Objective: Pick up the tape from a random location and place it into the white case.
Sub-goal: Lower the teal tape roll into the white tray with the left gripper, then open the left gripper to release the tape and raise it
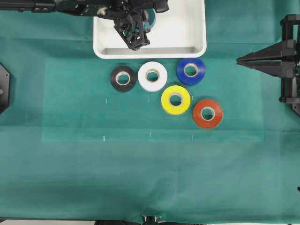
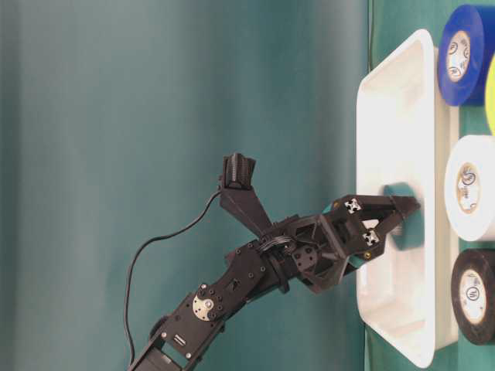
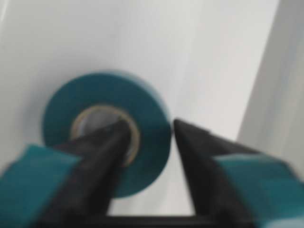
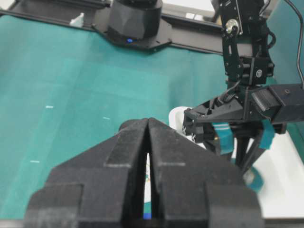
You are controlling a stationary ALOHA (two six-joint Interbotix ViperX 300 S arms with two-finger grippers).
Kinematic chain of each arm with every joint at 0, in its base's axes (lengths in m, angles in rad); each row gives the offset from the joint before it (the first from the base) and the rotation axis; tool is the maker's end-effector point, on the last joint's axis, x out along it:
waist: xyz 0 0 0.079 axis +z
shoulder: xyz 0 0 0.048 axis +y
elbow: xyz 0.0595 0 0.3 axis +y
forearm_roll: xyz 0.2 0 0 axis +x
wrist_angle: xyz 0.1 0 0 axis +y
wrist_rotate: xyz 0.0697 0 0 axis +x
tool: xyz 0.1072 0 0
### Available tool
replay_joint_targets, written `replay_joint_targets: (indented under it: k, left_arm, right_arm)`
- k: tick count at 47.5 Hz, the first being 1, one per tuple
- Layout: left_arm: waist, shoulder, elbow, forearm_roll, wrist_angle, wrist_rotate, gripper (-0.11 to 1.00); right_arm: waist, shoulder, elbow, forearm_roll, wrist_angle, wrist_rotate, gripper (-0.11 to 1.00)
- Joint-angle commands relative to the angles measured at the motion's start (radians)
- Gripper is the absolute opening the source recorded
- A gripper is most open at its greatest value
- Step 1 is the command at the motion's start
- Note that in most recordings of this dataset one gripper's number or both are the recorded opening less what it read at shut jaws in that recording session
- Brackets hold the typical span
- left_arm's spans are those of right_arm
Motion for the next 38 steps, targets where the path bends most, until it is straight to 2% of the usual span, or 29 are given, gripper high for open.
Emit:
replay_joint_targets:
  k: [1, 7, 9, 23, 38]
  left_arm:
    - [-0.006, -0.025, -0.009, -0.002, -0.003, 0.002, 0.61]
    - [-0.006, -0.038, -0.009, -0.002, 0.006, 0.005, 0.93]
    - [-0.006, -0.043, -0.008, -0.002, 0.008, 0.005, 0.98]
    - [-0.006, -0.063, -0.008, 0.000, 0.011, 0.003, 0.96]
    - [-0.021, -0.118, -0.028, -0.002, 0.083, 0.003, 0.96]
  right_arm:
    - [-0.002, 0.006, -0.023, -0.002, -0.009, -0.002, 0.00]
    - [-0.002, 0.006, -0.025, -0.002, -0.009, -0.002, 0.00]
    - [-0.002, 0.006, -0.023, -0.002, -0.009, -0.002, 0.00]
    - [-0.002, 0.006, -0.023, -0.002, -0.009, -0.002, 0.00]
    - [-0.002, 0.006, -0.025, -0.002, -0.009, -0.002, 0.00]
